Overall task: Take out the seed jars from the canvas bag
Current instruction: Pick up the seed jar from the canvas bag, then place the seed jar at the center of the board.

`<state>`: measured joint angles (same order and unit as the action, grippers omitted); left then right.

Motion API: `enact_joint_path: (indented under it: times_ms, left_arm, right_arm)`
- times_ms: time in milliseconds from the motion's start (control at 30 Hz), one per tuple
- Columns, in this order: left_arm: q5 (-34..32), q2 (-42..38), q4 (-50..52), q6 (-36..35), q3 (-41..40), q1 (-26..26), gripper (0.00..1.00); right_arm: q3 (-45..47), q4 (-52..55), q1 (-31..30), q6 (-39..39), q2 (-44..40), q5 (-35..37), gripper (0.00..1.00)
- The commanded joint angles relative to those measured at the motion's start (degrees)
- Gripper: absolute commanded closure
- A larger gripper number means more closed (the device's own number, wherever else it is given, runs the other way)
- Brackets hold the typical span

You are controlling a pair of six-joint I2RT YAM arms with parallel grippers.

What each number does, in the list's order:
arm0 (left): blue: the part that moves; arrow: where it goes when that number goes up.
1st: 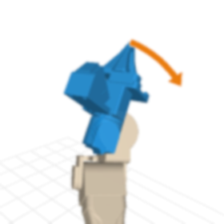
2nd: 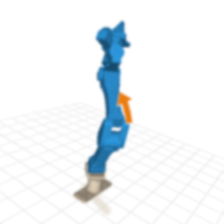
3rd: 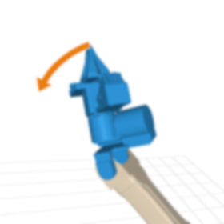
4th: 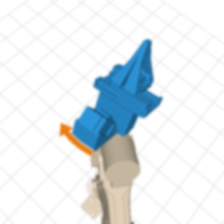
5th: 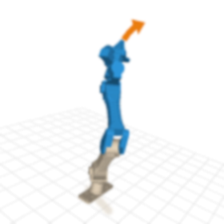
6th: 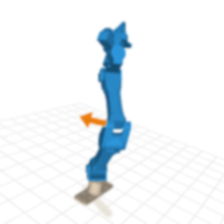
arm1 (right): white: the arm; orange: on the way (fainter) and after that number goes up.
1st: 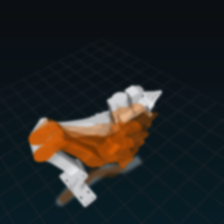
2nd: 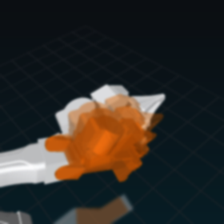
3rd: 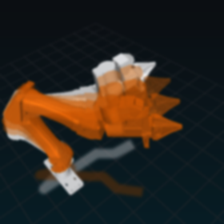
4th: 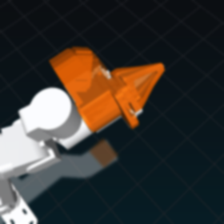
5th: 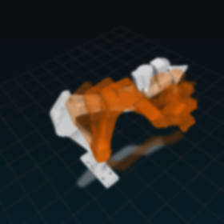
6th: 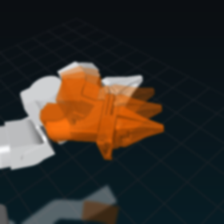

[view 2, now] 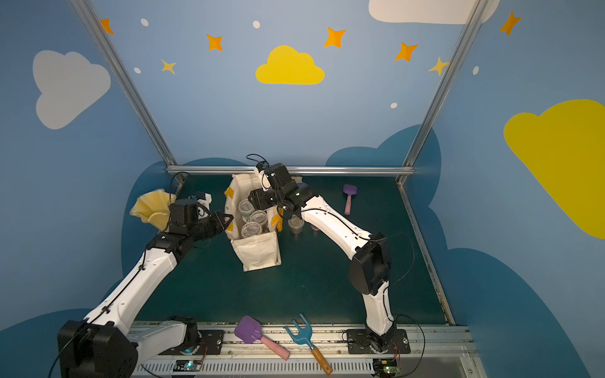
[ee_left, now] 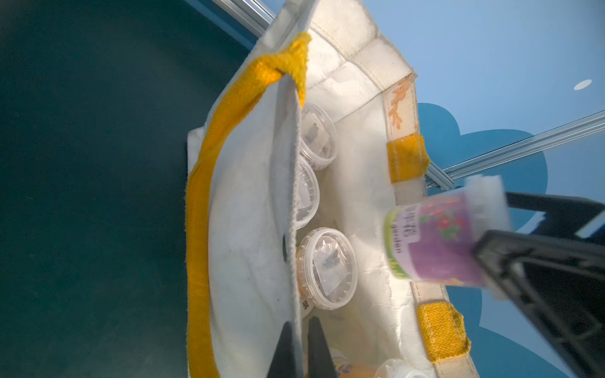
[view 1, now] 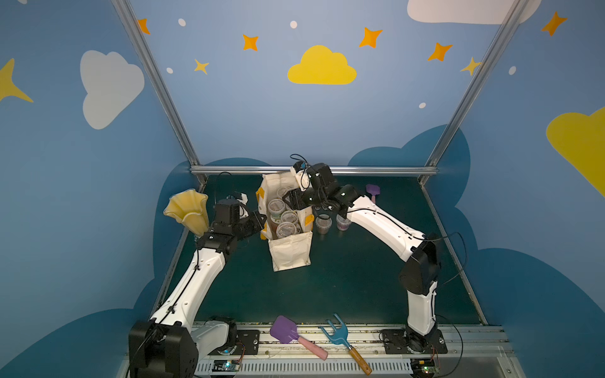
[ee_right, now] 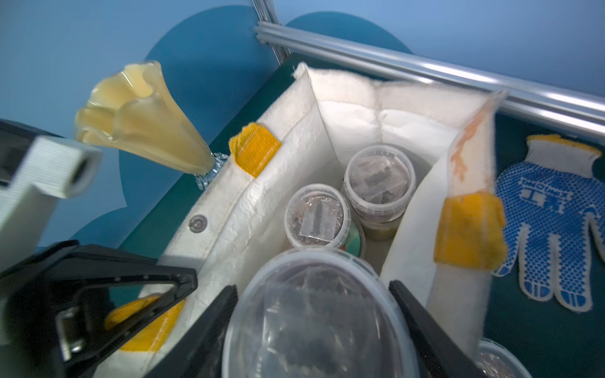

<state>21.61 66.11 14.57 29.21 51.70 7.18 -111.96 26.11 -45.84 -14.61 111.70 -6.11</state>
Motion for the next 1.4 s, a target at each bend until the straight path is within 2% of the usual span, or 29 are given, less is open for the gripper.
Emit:
enact_joint_path:
  times_ms: [0, 300, 533, 700, 867, 1033, 1367]
  left_arm:
    - [1.24, -0.91, -0.24, -0.12, -0.71, 0.2, 0.95]
    - [1.2, -0.85, -0.24, -0.24, -0.66, 0.2, 0.95]
    - [1.07, -0.95, -0.01, -0.46, -0.64, 0.2, 0.95]
    - [1.14, -0.85, 0.13, -0.42, -0.43, 0.2, 0.95]
    - [1.08, -0.56, 0.11, -0.39, -0.46, 0.2, 0.95]
    - [1.46, -0.28, -0.05, -0.11, -0.35, 0.2, 0.95]
    - [0.61, -1.2, 1.26, -0.81, -0.29, 0.2, 0.95]
  right_arm:
    - [-1.22, -2.77, 1.19, -0.42, -5.28, -1.01, 0.33]
    - [7.04, -6.12, 6.21, 0.83, -14.69, 2.29, 0.32]
    - [18.35, -8.41, 13.87, 1.53, -20.2, 6.48, 0.32]
    - [28.43, -12.09, 18.42, 3.33, -22.65, 12.89, 0.32]
    - [35.29, -14.99, 21.65, 2.95, -21.84, 17.45, 0.31]
    - [39.79, -18.47, 23.81, 0.85, -19.41, 18.94, 0.31]
    - [41.83, -21.22, 26.34, -2.21, -12.04, 18.95, 0.31]
